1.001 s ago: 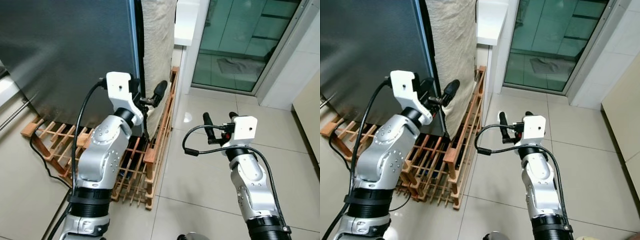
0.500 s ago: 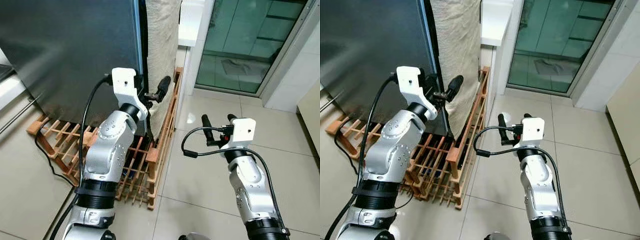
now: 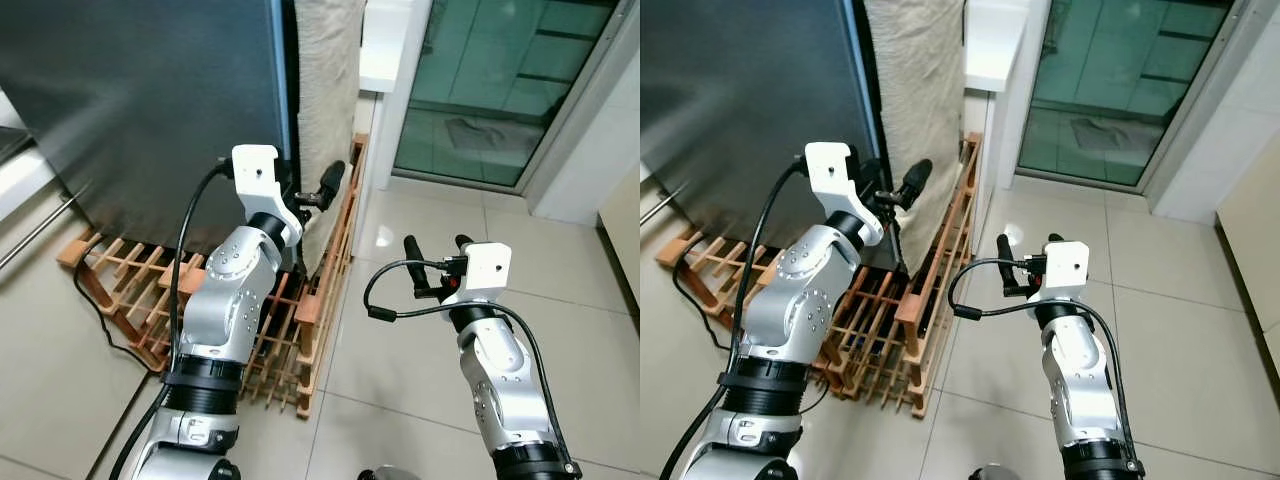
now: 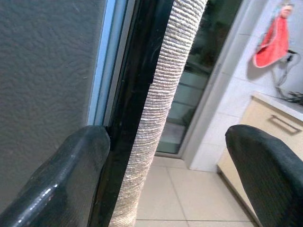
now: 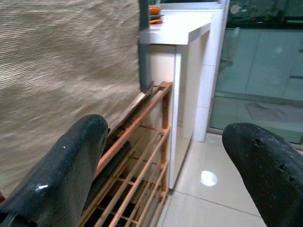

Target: Restocking fridge

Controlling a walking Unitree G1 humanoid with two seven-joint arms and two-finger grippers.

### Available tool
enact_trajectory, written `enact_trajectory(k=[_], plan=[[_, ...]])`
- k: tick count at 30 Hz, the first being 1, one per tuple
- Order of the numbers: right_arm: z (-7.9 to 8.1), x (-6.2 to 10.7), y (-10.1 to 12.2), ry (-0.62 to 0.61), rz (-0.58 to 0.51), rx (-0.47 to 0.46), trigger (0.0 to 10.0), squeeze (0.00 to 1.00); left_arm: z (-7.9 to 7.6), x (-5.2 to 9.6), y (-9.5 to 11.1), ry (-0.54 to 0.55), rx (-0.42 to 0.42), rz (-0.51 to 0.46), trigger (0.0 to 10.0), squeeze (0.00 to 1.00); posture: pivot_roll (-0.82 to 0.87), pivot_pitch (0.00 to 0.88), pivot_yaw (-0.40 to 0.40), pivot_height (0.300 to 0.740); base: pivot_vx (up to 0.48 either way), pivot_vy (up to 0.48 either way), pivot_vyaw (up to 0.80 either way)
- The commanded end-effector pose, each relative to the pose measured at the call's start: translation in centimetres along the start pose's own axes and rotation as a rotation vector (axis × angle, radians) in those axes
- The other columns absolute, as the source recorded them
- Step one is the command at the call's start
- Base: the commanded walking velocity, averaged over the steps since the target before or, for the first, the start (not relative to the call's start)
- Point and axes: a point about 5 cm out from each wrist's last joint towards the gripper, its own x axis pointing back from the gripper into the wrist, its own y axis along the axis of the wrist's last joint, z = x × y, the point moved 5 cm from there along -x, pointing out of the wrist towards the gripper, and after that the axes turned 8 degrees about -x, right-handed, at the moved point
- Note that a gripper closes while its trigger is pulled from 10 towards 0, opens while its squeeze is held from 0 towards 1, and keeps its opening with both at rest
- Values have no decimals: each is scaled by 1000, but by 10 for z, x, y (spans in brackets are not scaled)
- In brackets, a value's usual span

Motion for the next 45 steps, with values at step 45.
enact_trajectory(k=[45], plan=[[1, 2, -4, 5, 19, -9, 10000, 0, -12, -1, 26, -55, 13, -123, 10000, 0, -117, 0, 14, 740, 0, 0, 0]])
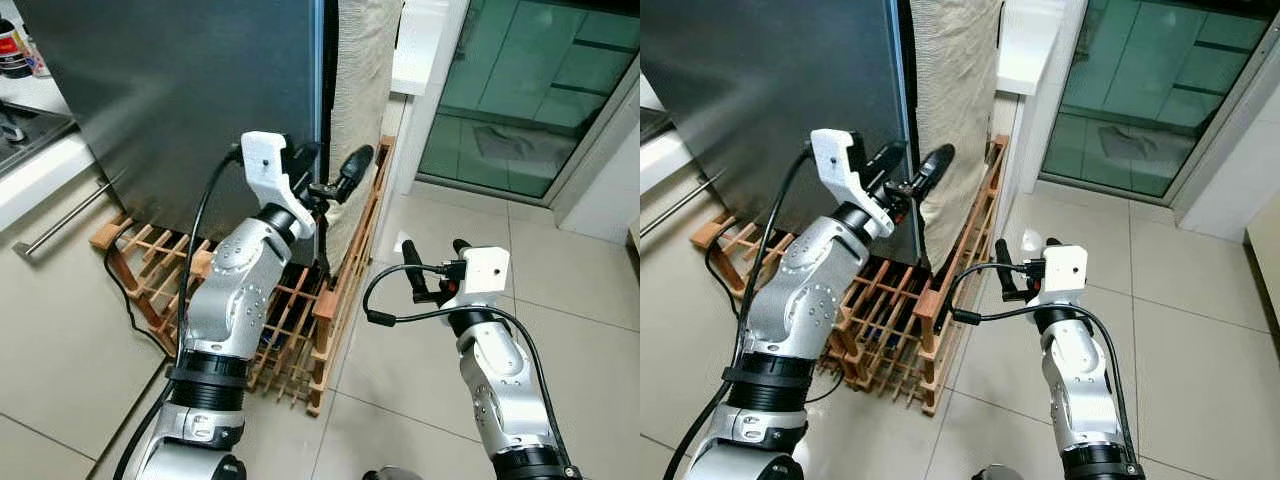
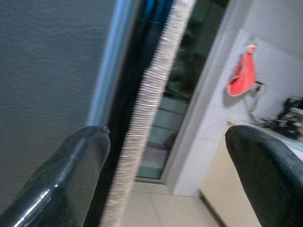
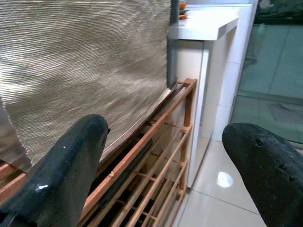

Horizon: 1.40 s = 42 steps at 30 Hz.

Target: Restocking fridge

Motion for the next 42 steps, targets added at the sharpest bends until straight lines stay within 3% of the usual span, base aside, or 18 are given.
enact_trajectory(k=[1, 9, 15, 20, 28, 36, 40, 42], plan=[[-2, -1, 2, -8, -1, 1, 10000, 0, 0, -1, 2, 18, -22, -6, 10000, 0, -117, 0, 14, 740, 0, 0, 0], [-3, -2, 3, -15, -4, 5, 10000, 0, -4, -5, -1, 49, -36, -4, 10000, 0, -123, 0, 12, 740, 0, 0, 0], [-5, -3, 3, -26, -6, 9, 10000, 0, -21, -14, -2, 21, -37, -10, 10000, 0, -124, 0, 11, 740, 0, 0, 0], [-5, -3, 3, -28, -6, 11, 10000, 0, -26, -20, -5, 6, -37, 0, 10000, 0, -124, 0, 11, 740, 0, 0, 0], [-6, -2, 2, -33, -3, 13, 10000, 0, -11, -30, -20, 72, -85, 64, 10000, 0, -138, 0, 14, 740, 0, 0, 0], [-6, 0, 2, -36, -3, 13, 10000, 0, -3, -37, -21, 106, -60, 76, 10000, 0, -148, 0, 24, 740, 0, 0, 0], [-6, 2, 1, -40, -3, 12, 10000, 0, -1, -33, -18, 96, -47, 65, 10000, 0, -149, 0, 25, 740, 0, 0, 0], [-7, 4, 0, -44, 3, 13, 10000, 0, 0, -23, -18, 80, -39, 66, 10000, 0, -147, 0, 23, 740, 0, 0, 0]])
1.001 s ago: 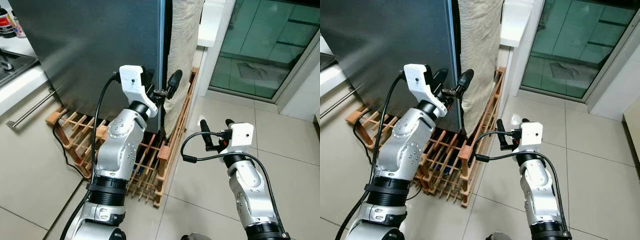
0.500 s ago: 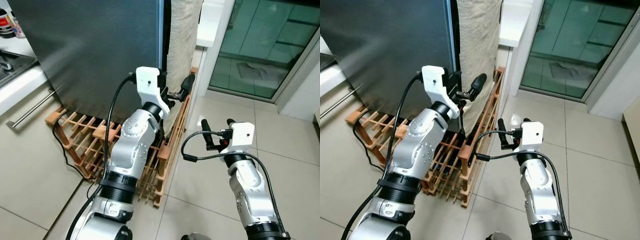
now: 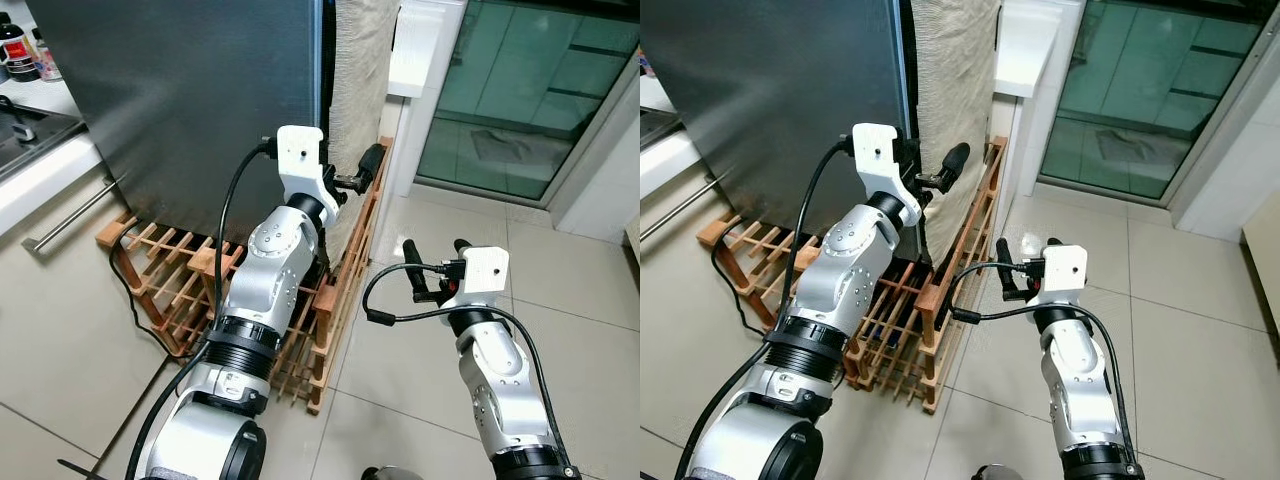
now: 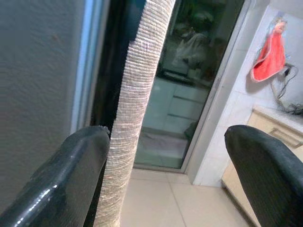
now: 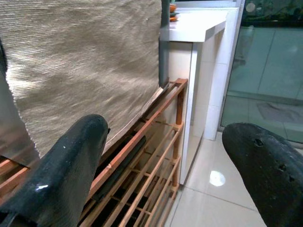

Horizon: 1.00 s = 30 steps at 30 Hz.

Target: Restocking fridge

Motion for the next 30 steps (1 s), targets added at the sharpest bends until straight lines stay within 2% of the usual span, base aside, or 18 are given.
enact_trajectory(k=[1, 5, 15, 24, 30], plan=[[-3, 1, 2, -10, -3, 6, 10000, 0, 1, 8, -1, -14, 10, 8, 10000, 0, -147, 0, 23, 740, 0, 0, 0], [-1, 0, 0, 0, 6, 6, 10000, 0, 2, 14, -6, -3, 10, 17, 10000, 0, -147, 0, 23, 740, 0, 0, 0], [5, -4, 3, 19, -5, 1, 10000, 0, -3, 3, 3, 9, 17, 1, 10000, 0, -126, 0, 16, 740, 0, 0, 0], [4, -2, 3, 22, -4, 2, 10000, 0, -12, -4, 8, -8, 40, -18, 10000, 0, -140, 0, 21, 740, 0, 0, 0], [3, -1, 2, 16, -2, 7, 10000, 0, -19, 2, 15, -56, 52, -26, 10000, 0, -142, 0, 25, 740, 0, 0, 0]])
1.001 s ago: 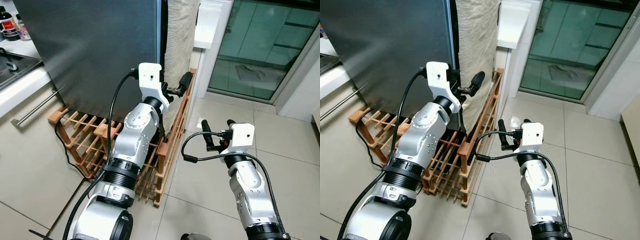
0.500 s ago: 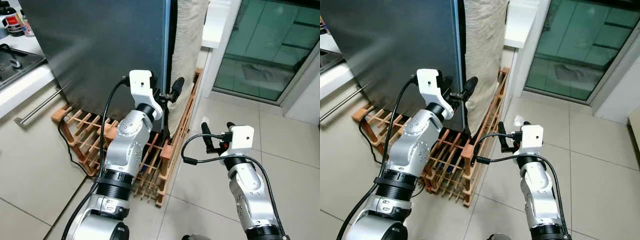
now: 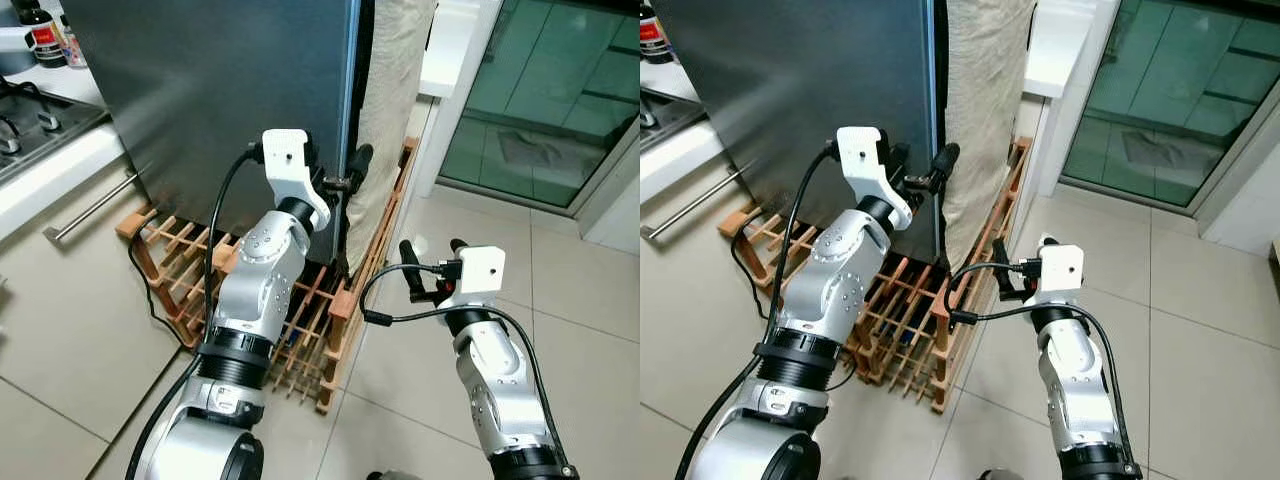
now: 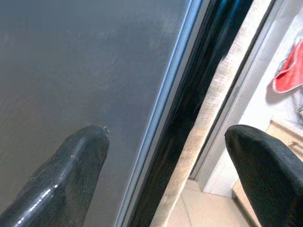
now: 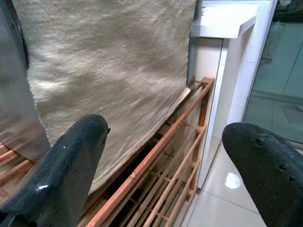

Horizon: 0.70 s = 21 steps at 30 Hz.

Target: Restocking fridge

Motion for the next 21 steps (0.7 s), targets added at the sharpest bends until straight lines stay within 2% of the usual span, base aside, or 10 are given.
enact_trajectory(k=[1, 6, 15, 21], plan=[[-3, 1, 2, -6, -2, 7, 10000, 0, -16, 1, 4, -54, 18, -7, 10000, 0, -142, 0, 25, 740, 0, 0, 0], [-2, 1, 0, -5, 3, 6, 10000, 0, -19, 10, -1, -71, 26, 15, 10000, 0, -135, 0, 24, 740, 0, 0, 0], [0, 0, -1, 2, 6, 4, 10000, 0, -23, 12, 0, -76, 40, 26, 10000, 0, -126, 0, 23, 740, 0, 0, 0], [0, -1, -1, 1, 6, 5, 10000, 0, -27, 7, -3, -70, 48, 35, 10000, 0, -132, 0, 23, 740, 0, 0, 0]])
